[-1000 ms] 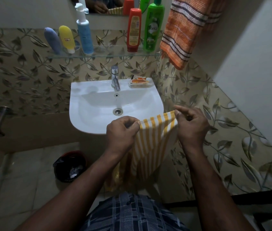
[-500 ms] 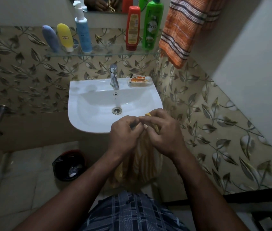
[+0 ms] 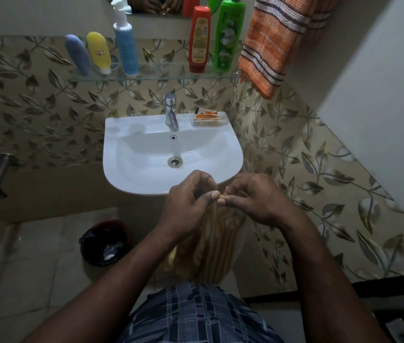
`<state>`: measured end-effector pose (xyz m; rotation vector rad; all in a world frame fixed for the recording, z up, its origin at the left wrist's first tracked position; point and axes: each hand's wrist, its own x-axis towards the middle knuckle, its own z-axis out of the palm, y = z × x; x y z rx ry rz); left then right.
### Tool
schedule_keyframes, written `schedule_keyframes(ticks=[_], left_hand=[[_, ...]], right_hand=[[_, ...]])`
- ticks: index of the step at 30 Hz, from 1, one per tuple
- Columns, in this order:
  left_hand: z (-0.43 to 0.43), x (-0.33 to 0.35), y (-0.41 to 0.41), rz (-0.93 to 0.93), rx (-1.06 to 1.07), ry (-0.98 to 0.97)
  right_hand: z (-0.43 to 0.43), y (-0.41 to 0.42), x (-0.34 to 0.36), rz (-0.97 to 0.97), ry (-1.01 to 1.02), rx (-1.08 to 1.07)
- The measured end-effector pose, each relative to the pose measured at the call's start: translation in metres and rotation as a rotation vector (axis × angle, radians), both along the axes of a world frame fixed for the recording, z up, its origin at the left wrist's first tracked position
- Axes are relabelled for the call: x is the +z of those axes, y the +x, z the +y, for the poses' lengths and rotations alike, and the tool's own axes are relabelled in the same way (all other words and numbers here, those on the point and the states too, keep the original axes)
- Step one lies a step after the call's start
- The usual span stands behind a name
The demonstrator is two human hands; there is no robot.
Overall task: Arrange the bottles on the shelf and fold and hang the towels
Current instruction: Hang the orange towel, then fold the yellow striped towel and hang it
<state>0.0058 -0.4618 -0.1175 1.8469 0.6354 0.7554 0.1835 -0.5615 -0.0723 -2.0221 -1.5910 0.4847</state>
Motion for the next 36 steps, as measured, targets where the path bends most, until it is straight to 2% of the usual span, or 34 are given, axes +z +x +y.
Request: schedule_keyframes(ticks=[3, 7, 13, 20, 28, 36], left_hand=[[0.004, 0.001, -0.003, -0.021, -0.026, -0.056], [0.010, 0.003, -0.007, 0.041, -0.134, -0.004], [0.011, -0.010, -0.013, 0.107, -0.078, 0.066], [0.010, -0.014, -0.010, 0.111, -0.037, 0.108], [0.015, -0.008, -0.006, 0.070, -0.186, 0.007], [0.026, -0.013, 0.005, 0.170, -0.200, 0.306]], right_hand=[[-0.003, -0.001, 0.000, -0.021, 0.057, 0.023], [-0.004, -0.004, 0.002, 0.020, 0.177, 0.016], [-0.006, -0.001, 0.008, 0.044, 0.227, -0.005], [-0.005, 0.000, 0.020, 0.042, 0.223, 0.008], [-0.002, 0.005, 0.027, -0.055, 0.175, 0.062], [0.003, 0.012, 0.029, -0.103, 0.205, -0.023]])
